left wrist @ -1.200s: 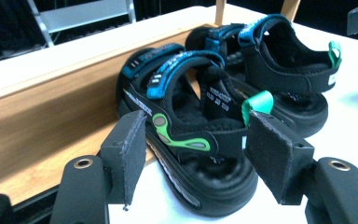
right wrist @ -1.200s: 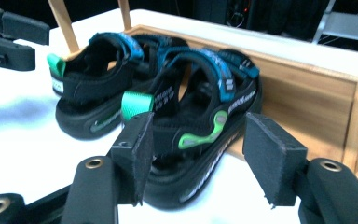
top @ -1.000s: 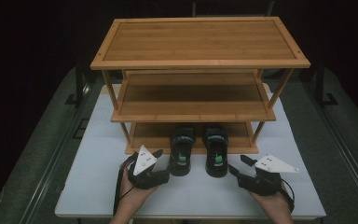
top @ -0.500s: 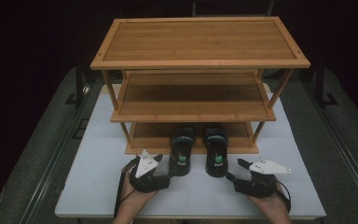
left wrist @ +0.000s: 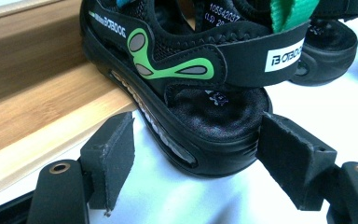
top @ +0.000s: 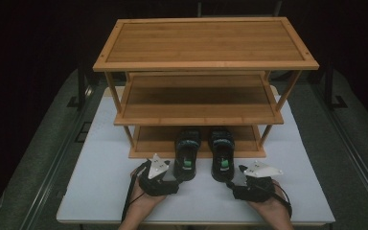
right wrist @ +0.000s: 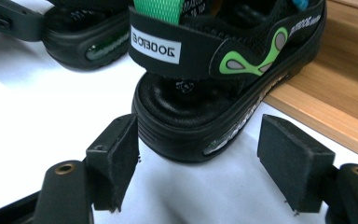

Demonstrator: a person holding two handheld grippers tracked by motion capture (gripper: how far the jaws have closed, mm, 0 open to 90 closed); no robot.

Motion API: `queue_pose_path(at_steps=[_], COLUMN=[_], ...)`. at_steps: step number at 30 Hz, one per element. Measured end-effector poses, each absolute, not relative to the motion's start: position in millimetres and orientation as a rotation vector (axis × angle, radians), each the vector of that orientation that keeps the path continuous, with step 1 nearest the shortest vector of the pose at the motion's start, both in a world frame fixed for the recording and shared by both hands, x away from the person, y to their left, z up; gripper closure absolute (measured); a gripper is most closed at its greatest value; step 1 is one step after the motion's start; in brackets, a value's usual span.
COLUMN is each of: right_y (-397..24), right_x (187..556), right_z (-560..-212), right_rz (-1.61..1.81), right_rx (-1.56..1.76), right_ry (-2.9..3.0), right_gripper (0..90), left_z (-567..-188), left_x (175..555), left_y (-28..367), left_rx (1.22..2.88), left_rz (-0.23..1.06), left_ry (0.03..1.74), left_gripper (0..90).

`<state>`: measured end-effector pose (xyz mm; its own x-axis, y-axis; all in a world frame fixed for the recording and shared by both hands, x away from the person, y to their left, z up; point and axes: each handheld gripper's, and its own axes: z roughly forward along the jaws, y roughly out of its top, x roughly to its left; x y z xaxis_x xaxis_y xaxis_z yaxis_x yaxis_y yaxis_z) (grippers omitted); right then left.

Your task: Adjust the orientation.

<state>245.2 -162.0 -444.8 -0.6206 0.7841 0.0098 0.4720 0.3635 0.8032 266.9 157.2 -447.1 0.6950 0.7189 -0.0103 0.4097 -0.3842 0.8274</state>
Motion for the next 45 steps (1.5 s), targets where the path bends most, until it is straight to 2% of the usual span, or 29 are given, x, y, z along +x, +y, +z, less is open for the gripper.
queue_pose_path(at_steps=[13, 19, 26, 45], right_y=[-150.2, -148.3, -153.9, -148.5], right_x=[251.2, 251.6, 252.4, 265.1], right_z=[-452.7, -452.5, -444.4, -427.0], right_rz=[1.058, 1.043, 1.108, 1.136], right_rx=[1.104, 1.066, 1.036, 0.948], right_ry=[2.312, 2.314, 2.301, 2.32], right_gripper=[28.1, 30.5, 33.6, 31.8], left_z=[-449.8, -446.7, -439.3, -424.7], left_x=[270.4, 269.7, 270.9, 283.8], left_y=[147.4, 143.9, 145.4, 136.6], left_rx=[2.077, 2.077, 2.076, 2.071], left_rz=[0.416, 0.427, 0.428, 0.401], left_ry=[0.838, 0.814, 0.798, 0.786], left_gripper=[26.2, 29.7, 30.8, 31.2])
